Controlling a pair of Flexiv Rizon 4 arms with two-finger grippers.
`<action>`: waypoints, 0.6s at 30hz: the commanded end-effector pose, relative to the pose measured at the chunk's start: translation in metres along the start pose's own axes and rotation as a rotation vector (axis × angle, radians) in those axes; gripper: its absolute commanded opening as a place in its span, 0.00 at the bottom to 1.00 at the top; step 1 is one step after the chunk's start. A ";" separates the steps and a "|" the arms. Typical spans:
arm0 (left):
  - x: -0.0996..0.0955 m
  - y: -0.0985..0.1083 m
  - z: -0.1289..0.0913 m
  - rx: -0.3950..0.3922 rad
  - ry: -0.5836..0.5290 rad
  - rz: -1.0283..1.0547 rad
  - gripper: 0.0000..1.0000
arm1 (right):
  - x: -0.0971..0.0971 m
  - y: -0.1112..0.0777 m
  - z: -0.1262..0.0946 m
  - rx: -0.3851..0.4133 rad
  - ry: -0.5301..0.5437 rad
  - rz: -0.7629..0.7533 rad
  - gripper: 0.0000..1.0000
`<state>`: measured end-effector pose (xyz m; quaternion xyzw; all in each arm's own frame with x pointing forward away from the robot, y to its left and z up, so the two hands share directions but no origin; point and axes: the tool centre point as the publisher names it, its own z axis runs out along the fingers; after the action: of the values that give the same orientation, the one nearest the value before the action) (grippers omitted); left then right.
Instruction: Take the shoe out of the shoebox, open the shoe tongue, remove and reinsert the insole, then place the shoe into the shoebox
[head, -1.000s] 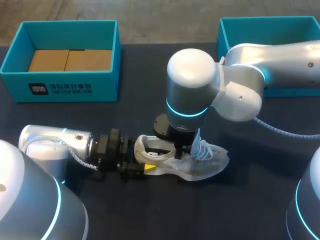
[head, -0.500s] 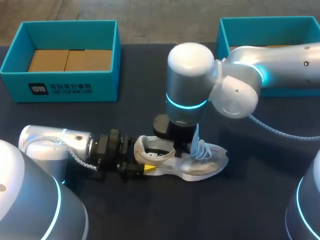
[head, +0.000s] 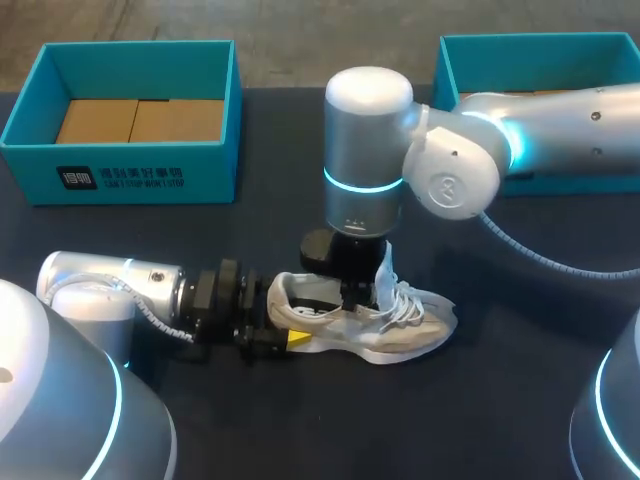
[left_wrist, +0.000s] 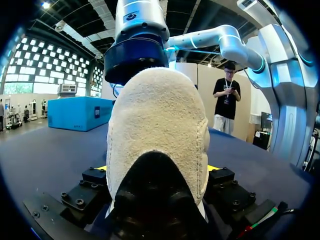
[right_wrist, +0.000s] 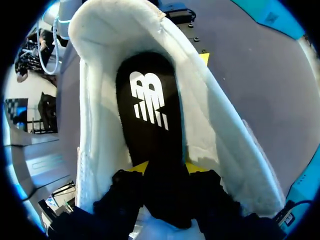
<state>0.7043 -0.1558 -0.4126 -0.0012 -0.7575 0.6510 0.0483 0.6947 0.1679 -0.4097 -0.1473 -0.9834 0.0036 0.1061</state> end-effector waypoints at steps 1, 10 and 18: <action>-0.001 -0.004 0.000 0.000 -0.002 -0.001 0.00 | 0.014 0.005 0.043 0.006 0.003 0.000 0.25; -0.001 -0.004 0.000 0.000 -0.002 -0.001 0.00 | 0.016 0.006 0.029 -0.085 -0.044 -0.012 0.00; -0.001 -0.004 0.000 0.000 -0.002 -0.001 0.00 | 0.016 0.003 0.005 -0.243 -0.148 -0.063 0.00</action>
<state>0.7041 -0.1533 -0.4122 -0.0018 -0.7574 0.6511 0.0486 0.6932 0.1768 -0.4093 -0.1291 -0.9887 -0.0644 0.0399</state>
